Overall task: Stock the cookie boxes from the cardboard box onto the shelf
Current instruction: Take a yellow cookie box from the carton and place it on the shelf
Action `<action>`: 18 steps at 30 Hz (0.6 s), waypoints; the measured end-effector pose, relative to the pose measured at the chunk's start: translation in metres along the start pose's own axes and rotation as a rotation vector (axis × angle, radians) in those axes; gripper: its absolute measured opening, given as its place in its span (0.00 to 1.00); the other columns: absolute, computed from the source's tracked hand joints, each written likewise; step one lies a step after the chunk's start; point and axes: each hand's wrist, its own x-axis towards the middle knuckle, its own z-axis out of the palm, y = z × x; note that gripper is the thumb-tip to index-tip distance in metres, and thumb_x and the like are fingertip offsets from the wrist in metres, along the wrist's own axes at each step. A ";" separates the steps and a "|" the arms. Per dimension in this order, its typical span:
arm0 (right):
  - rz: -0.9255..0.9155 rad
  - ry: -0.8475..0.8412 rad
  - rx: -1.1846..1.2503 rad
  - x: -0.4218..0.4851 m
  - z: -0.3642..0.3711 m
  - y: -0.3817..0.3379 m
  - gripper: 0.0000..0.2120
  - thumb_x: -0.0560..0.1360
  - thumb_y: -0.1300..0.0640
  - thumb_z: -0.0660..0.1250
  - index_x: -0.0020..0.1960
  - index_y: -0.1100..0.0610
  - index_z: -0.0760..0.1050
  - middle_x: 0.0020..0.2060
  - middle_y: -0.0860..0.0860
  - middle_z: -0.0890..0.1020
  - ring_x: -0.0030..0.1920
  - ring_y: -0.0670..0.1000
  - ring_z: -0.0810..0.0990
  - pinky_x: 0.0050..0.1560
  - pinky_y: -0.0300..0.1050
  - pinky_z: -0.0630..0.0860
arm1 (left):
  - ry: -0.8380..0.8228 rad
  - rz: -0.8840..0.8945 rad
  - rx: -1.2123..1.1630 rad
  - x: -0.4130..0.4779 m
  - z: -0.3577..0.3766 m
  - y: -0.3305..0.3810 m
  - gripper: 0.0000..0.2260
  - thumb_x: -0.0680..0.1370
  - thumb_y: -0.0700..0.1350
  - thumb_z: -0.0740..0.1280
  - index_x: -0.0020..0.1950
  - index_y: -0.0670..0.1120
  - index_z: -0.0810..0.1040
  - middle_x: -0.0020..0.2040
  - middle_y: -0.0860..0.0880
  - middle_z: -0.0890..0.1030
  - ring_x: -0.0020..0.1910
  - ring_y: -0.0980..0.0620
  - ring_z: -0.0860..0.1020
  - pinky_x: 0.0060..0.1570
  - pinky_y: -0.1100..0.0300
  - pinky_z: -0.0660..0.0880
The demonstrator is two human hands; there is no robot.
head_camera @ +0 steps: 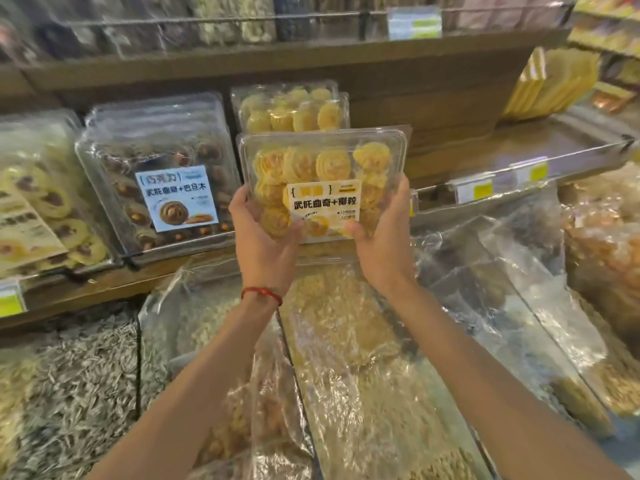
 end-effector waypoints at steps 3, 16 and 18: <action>-0.058 0.000 0.043 0.039 0.009 0.001 0.46 0.77 0.62 0.72 0.82 0.53 0.44 0.80 0.53 0.58 0.81 0.52 0.58 0.78 0.60 0.63 | 0.053 0.041 0.011 0.031 0.011 0.002 0.36 0.72 0.44 0.76 0.73 0.44 0.60 0.65 0.45 0.74 0.65 0.48 0.75 0.64 0.51 0.74; -0.105 -0.046 0.085 0.144 0.060 0.049 0.48 0.73 0.64 0.76 0.81 0.54 0.48 0.79 0.53 0.63 0.80 0.51 0.61 0.78 0.59 0.62 | 0.202 -0.027 0.152 0.098 0.050 -0.037 0.29 0.70 0.46 0.78 0.59 0.52 0.61 0.53 0.51 0.73 0.51 0.48 0.77 0.51 0.45 0.77; -0.074 -0.076 0.062 0.146 0.065 0.057 0.48 0.74 0.63 0.76 0.82 0.55 0.48 0.79 0.52 0.62 0.80 0.51 0.60 0.79 0.58 0.61 | 0.190 -0.041 0.151 0.098 0.052 -0.047 0.29 0.70 0.44 0.78 0.62 0.50 0.62 0.56 0.50 0.75 0.54 0.46 0.78 0.53 0.45 0.77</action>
